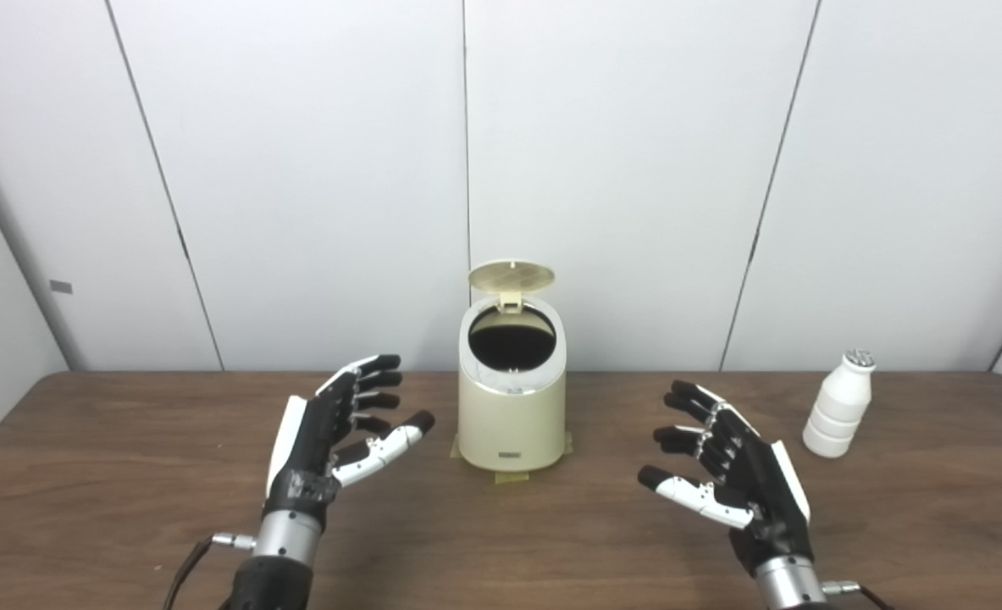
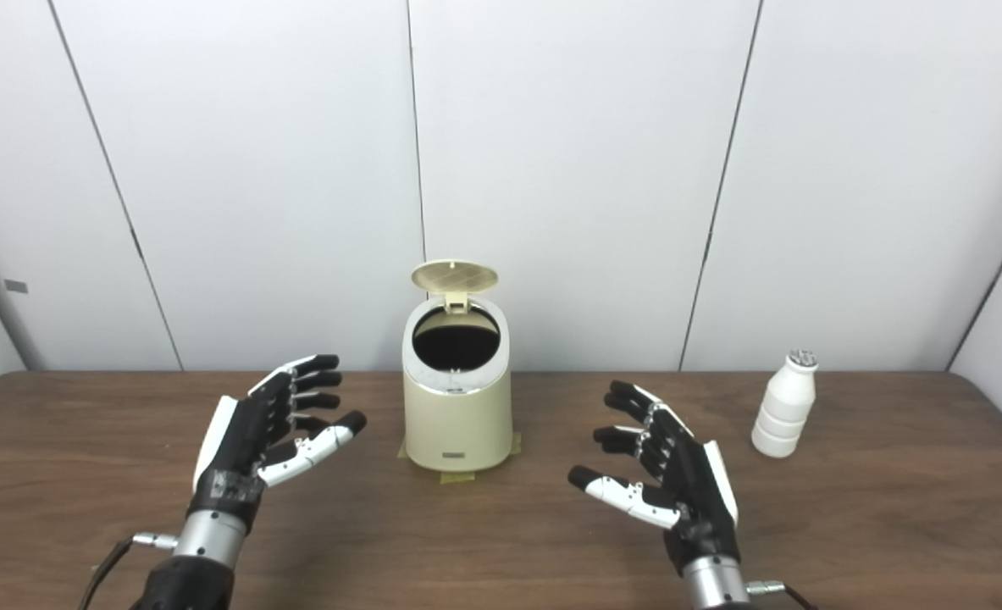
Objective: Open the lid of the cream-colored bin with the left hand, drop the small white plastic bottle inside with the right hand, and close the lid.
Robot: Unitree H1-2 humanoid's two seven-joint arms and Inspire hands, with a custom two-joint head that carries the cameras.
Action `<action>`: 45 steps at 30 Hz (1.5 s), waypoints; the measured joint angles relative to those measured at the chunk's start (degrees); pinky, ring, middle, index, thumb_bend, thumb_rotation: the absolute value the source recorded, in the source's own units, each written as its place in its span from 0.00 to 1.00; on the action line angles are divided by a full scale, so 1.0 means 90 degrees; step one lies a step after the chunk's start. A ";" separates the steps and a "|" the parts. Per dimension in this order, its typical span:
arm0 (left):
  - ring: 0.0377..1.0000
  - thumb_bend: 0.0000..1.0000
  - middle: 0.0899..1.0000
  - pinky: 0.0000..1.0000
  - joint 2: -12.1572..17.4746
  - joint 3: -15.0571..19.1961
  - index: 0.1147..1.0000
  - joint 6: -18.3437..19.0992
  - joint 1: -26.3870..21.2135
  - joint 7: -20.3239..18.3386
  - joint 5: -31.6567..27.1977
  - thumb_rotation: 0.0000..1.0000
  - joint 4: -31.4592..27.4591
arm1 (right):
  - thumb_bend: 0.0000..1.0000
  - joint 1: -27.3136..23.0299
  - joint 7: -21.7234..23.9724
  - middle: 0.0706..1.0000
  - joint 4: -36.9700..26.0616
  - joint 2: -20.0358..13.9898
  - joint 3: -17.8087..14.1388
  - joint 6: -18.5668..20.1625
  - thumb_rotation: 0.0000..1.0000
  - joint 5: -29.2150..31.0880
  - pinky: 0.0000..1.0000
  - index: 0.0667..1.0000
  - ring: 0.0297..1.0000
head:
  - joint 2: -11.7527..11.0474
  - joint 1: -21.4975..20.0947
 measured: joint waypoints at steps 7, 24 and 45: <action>0.66 0.69 0.71 0.58 0.0005 0.0040 0.74 -0.0374 0.0414 -0.0001 -0.0237 0.19 0.0186 | 0.80 0.0055 -0.0008 0.74 -0.0098 -0.0004 0.0009 0.0001 0.14 -0.0015 0.57 0.75 0.61 | -0.0117 -0.0224; 0.69 0.63 0.72 0.64 0.0350 0.0172 0.76 -0.1008 0.0302 -0.0022 -0.0389 0.11 0.0624 | 0.84 -0.2346 0.0807 0.77 -0.0930 -0.2380 -0.0190 0.1230 0.14 -0.0843 0.55 0.74 0.68 | -0.0752 -0.1826; 0.71 0.65 0.73 0.66 0.0432 0.0271 0.75 -0.1011 0.0313 -0.0068 -0.0557 0.00 0.0688 | 0.92 -0.1794 0.0785 0.99 0.0850 -0.3449 -0.0779 0.1172 0.26 -0.1076 0.76 0.95 0.92 | -0.0801 -0.2187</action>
